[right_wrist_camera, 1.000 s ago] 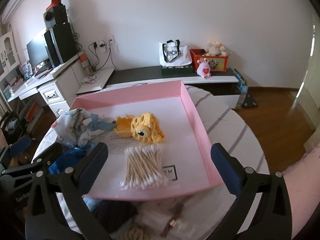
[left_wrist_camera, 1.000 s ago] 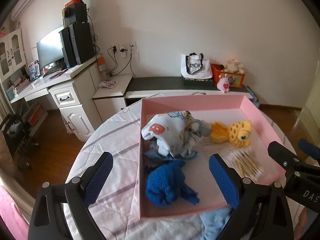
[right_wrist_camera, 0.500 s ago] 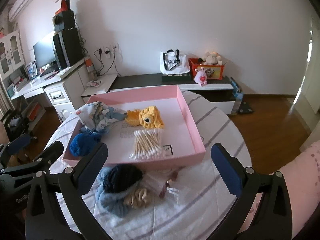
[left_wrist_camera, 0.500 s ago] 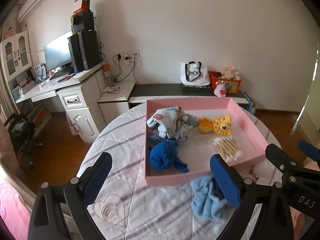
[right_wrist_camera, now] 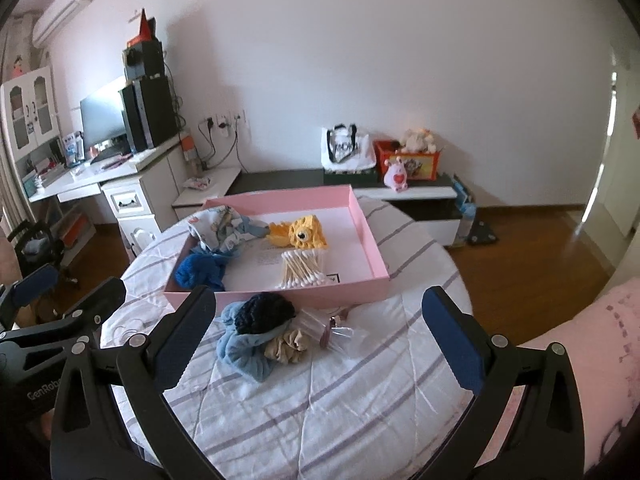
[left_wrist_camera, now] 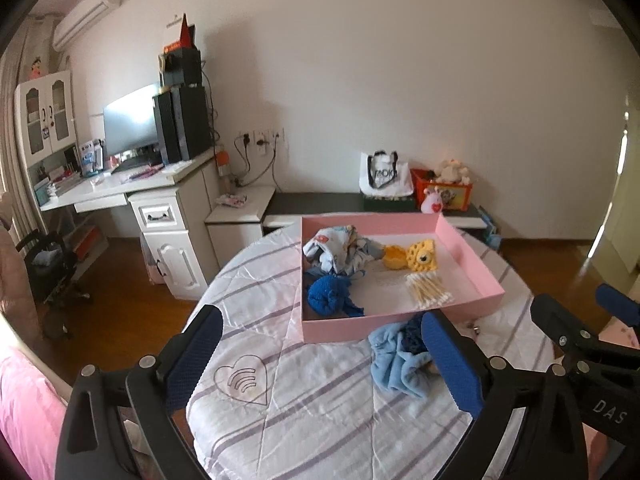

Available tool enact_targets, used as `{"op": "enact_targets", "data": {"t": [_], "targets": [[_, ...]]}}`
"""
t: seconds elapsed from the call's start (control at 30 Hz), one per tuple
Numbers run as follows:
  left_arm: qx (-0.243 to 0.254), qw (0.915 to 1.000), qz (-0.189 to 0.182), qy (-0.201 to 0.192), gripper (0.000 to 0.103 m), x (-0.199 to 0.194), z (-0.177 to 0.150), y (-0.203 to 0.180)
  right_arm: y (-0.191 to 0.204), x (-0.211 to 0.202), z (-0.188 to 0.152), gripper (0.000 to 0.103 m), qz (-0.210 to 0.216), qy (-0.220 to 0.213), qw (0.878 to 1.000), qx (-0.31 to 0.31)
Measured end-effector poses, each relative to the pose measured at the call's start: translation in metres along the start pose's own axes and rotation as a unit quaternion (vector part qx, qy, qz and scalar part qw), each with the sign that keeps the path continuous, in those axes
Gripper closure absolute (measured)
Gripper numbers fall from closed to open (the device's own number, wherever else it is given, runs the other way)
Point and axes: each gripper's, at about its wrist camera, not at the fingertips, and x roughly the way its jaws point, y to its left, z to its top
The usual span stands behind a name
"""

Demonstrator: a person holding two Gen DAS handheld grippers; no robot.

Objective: Organize soft objects
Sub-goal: 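Lift both tools back from the tray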

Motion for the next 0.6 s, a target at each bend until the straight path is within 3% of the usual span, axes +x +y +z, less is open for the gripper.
{"op": "enact_targets", "data": {"t": [0.6], "targets": [[-0.001, 0.9940, 0.019, -0.108, 0.001, -0.132, -0.041, -0.005, 0.001, -0.107, -0.008, 0.000, -0.004, -0.102, 0.995, -0.002]]}}
